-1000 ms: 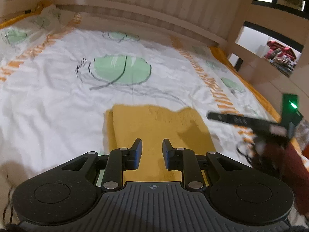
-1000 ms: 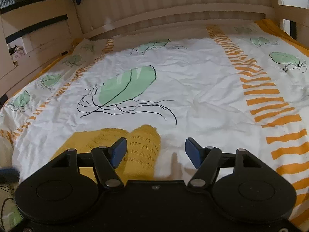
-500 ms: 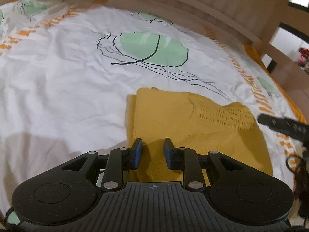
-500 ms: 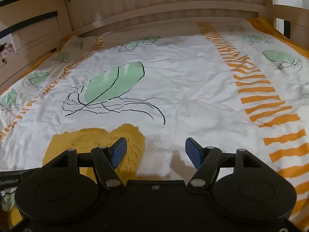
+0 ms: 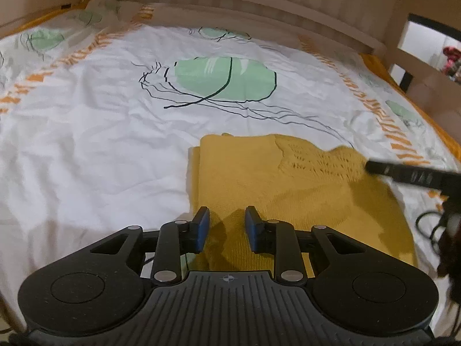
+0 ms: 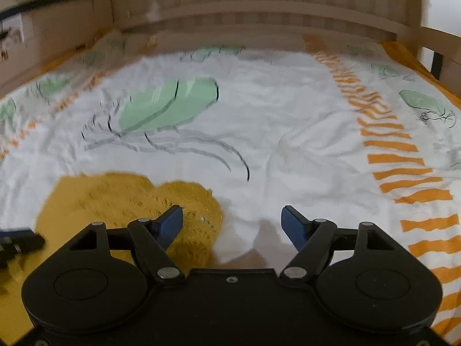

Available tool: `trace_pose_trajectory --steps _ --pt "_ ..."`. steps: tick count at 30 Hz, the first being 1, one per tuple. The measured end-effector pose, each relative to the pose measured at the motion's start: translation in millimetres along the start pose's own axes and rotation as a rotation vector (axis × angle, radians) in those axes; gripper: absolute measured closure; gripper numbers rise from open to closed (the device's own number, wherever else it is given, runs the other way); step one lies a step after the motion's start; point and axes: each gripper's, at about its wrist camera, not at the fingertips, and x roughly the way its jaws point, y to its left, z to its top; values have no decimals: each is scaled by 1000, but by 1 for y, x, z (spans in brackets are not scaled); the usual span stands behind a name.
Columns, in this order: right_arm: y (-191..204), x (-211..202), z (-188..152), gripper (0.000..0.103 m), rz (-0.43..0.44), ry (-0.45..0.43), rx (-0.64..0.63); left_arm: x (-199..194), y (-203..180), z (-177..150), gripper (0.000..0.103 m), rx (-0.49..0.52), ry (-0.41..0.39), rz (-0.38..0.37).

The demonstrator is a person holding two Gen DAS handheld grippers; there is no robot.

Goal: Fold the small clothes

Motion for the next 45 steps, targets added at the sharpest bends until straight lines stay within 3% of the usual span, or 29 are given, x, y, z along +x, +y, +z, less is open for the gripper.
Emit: trace_pose_trajectory --steps 4,7,8,12,18,22,27,30,33,38,41,45 --pt "0 -25 6 23 43 -63 51 -18 0 -5 76 15 -2 8" --pt "4 -44 10 10 73 -104 65 -34 0 -7 69 15 1 -1" --pt "6 -50 10 2 79 -112 63 -42 -1 -8 64 19 -8 -1" --pt "15 -75 2 1 83 -141 80 -71 -6 -9 38 29 -67 28" --pt "28 -116 -23 1 106 -95 178 -132 -17 3 38 53 -140 67" --pt "35 -163 -26 1 171 -70 202 -170 -24 17 38 90 -95 95" --pt "28 -223 -18 1 331 -46 224 -211 -18 28 38 110 -35 -11" --pt "23 -228 -19 1 386 -13 236 -217 -16 21 38 112 -26 -62" --pt "29 -208 -30 1 280 -2 185 -193 -20 5 38 120 -15 -6" --pt "60 -160 -50 1 -24 -46 -30 -142 -18 -16 38 81 -8 112" --pt "68 -145 -54 1 -63 -69 -52 -122 -13 -22 38 40 -13 136" --pt "67 -138 -53 1 -45 -79 -20 -106 -9 -24 38 17 11 172"
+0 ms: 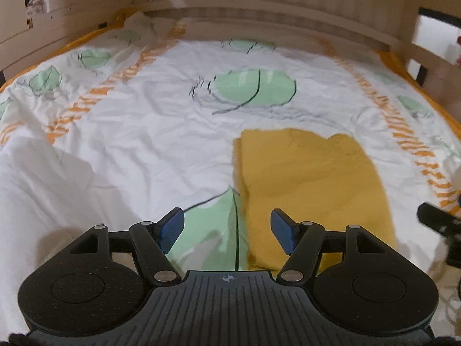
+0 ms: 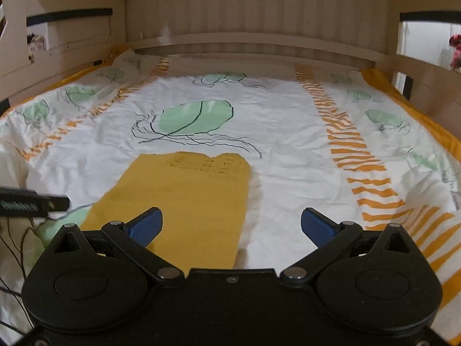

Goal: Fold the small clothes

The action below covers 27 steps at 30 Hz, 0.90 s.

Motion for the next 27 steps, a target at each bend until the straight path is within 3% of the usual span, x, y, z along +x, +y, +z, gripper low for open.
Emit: trace_pose_trajectory --steps 4,9,27 --pt "-4 -7 -5 1 48 10 46 3 0 -6 38 -5 44 -1" --pt "4 -4 -10 1 25 39 16 5 -2 -14 38 9 73 29" --pt "-5 1 -15 1 22 97 83 7 -6 -20 38 18 112 12"
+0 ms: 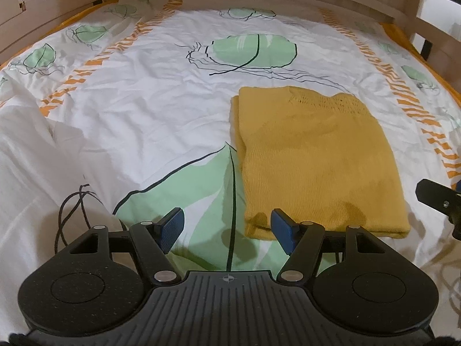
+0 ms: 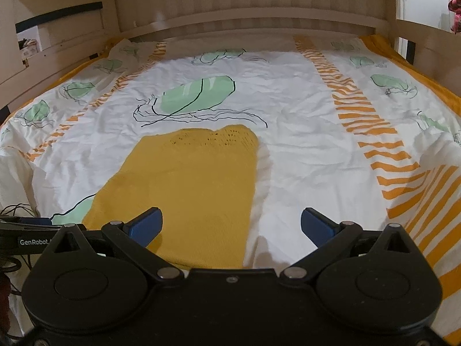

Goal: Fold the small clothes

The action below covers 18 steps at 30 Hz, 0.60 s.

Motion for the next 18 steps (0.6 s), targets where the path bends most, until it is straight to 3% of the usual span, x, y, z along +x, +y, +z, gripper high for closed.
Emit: trace_pose_trajectory --steps 18 --pt "-5 3 -2 1 -14 29 16 -1 1 2 38 0 -9 -8"
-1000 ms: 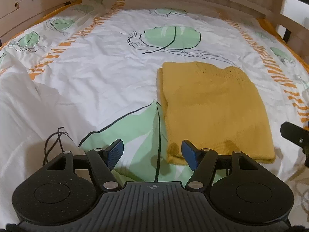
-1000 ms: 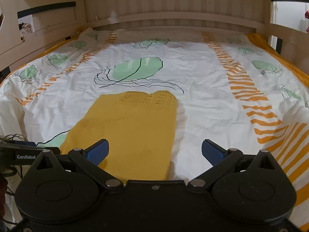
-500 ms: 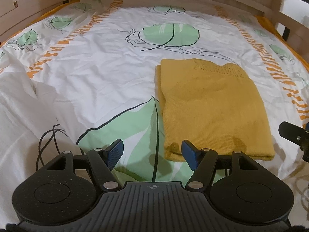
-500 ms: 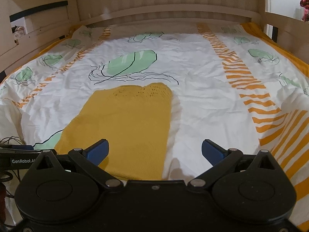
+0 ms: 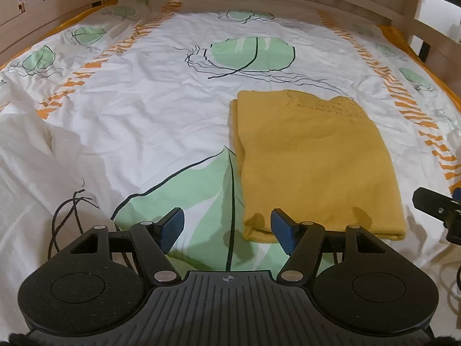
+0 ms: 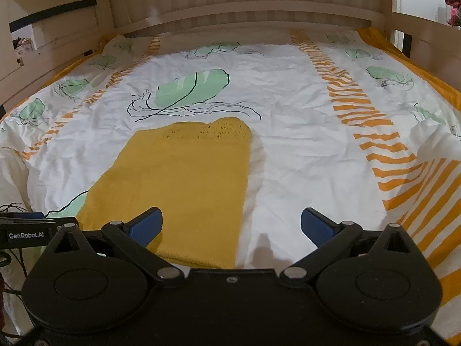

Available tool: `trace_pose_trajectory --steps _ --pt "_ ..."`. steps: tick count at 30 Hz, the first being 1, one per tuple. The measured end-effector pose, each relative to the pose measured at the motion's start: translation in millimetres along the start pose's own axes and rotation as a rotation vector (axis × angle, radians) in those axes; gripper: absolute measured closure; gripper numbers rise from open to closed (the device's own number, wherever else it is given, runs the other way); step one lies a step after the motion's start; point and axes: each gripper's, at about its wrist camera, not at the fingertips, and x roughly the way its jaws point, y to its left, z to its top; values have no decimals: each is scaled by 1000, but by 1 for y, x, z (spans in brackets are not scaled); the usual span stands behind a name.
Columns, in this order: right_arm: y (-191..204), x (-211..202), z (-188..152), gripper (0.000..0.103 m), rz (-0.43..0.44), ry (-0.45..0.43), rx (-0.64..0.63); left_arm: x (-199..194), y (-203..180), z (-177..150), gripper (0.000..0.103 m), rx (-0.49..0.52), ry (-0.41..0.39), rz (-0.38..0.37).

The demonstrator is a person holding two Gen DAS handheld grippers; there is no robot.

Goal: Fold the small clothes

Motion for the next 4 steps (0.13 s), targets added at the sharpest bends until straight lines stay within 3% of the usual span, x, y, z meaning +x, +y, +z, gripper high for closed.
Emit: trace_pose_trajectory --steps 4 --pt "-1 3 -1 1 0 15 13 -1 2 0 38 -4 -12 16"
